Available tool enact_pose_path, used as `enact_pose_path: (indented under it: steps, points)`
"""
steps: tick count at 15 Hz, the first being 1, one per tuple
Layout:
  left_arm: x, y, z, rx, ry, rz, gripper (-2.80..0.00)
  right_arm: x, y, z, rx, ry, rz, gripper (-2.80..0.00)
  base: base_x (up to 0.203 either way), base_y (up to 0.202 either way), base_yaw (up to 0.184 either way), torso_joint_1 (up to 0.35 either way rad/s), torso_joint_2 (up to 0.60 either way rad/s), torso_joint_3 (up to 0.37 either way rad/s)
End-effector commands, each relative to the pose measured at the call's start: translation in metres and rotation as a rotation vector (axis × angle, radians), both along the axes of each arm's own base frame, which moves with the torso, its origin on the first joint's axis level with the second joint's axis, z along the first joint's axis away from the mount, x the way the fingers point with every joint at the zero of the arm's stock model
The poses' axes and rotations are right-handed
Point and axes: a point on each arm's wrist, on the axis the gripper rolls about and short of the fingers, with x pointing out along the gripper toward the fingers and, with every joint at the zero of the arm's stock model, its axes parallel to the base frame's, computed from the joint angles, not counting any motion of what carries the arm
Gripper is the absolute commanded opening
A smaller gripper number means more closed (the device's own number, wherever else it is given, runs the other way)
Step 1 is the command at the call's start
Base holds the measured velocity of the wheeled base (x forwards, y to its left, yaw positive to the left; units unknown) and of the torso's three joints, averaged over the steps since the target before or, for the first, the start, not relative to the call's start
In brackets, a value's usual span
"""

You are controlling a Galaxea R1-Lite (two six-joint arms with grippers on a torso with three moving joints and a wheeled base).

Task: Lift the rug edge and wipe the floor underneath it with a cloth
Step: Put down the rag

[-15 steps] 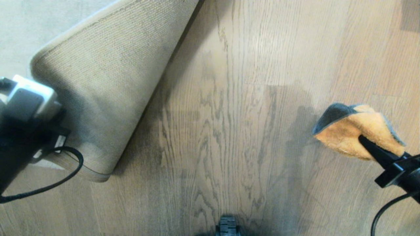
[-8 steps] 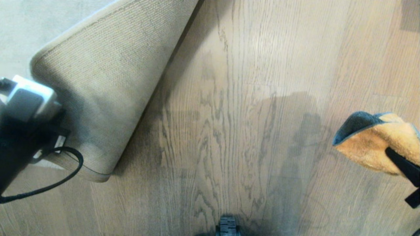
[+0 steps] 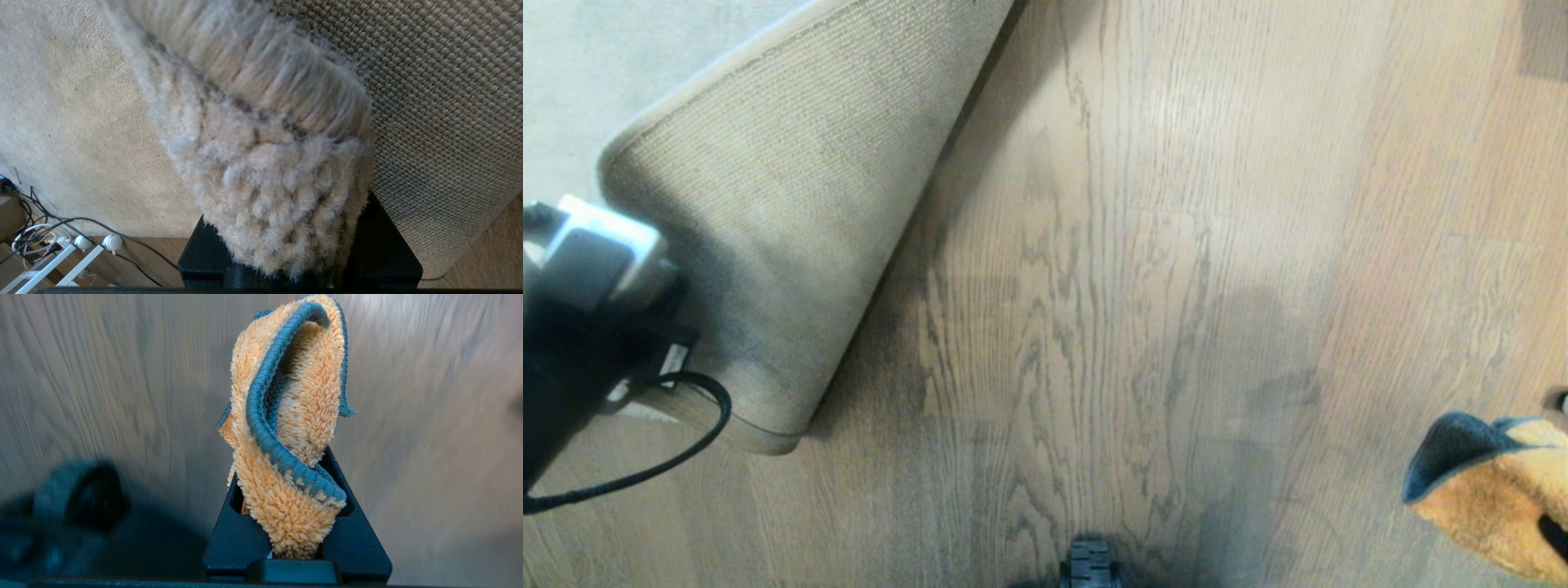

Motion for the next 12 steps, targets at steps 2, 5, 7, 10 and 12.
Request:
enact_pose_path:
  steps: [2, 5, 7, 10, 12]
  points:
    - [0.000, 0.000, 0.000, 0.004, 0.001, 0.003, -2.80, -0.021, -0.001, -0.010, -0.017, 0.105, -0.014, -2.80, 0.000, 0.000, 0.000, 0.000, 0.00, 0.000]
    - [0.000, 0.000, -0.001, 0.004, 0.002, 0.003, -2.80, -0.013, -0.001, -0.009, -0.022, 0.183, -0.015, -2.80, 0.000, 0.000, 0.000, 0.000, 0.00, 0.000]
    - [0.000, 0.000, -0.001, 0.004, 0.002, 0.003, -2.80, -0.002, -0.001, -0.008, -0.026, 0.247, -0.015, -2.80, 0.000, 0.000, 0.000, 0.000, 0.00, 0.000]
    - [0.000, 0.000, -0.001, 0.004, 0.002, 0.003, -2.80, 0.019, 0.000, -0.006, -0.025, 0.316, -0.021, -2.80, 0.000, 0.000, 0.000, 0.000, 0.00, 0.000]
    - [0.001, 0.000, -0.001, 0.005, 0.004, 0.004, -2.80, 0.036, 0.000, -0.006, -0.025, 0.364, -0.039, -2.80, 0.000, 0.000, 0.000, 0.000, 0.00, 0.000]
